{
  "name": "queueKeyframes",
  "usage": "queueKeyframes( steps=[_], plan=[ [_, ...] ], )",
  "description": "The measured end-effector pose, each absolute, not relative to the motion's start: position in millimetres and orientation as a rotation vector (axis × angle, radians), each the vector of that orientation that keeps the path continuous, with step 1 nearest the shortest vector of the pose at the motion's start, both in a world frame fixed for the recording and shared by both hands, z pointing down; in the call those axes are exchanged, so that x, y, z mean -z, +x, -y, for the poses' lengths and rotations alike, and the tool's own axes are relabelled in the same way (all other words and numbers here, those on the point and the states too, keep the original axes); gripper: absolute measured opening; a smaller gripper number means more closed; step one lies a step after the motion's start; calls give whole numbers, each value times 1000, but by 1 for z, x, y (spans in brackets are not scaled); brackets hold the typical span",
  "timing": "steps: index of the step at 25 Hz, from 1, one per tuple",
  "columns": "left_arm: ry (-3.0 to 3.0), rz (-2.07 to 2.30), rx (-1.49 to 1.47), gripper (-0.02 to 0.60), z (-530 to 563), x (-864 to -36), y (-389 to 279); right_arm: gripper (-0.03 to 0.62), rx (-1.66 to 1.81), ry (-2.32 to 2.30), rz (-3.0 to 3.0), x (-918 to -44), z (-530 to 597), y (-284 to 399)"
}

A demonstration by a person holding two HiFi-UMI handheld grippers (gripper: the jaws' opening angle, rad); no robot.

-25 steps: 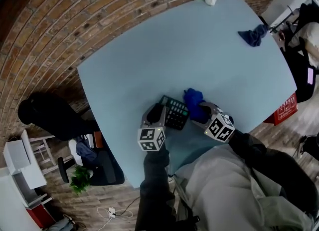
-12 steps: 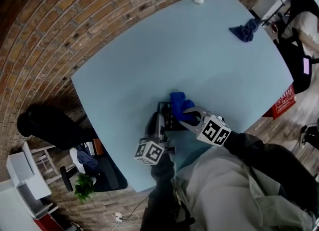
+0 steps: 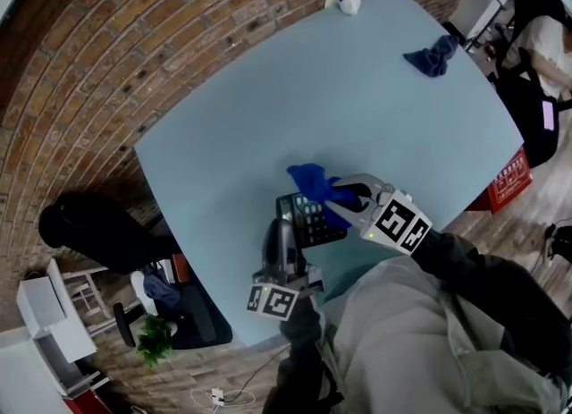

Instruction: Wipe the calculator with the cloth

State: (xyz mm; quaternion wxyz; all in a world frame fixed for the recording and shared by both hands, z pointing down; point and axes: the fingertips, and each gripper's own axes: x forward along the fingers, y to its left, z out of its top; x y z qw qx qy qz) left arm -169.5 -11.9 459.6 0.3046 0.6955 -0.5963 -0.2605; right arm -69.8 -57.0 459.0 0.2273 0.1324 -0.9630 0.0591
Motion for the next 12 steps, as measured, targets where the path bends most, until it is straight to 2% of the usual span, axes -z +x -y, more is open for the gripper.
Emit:
queueKeyframes(
  steps=[6,10,12],
  plan=[
    [1895,1590,693,46,5,-437,-144,69,-258,136,2748,-426,-7,-107],
    [2026,1637,596,47,-9,-414,-142,69,-261,451,2718,-427,58,-61],
    [2106,1646,593,46,-17,-401,-138,69,-395,540,2731,-423,85,-40]
  ],
)
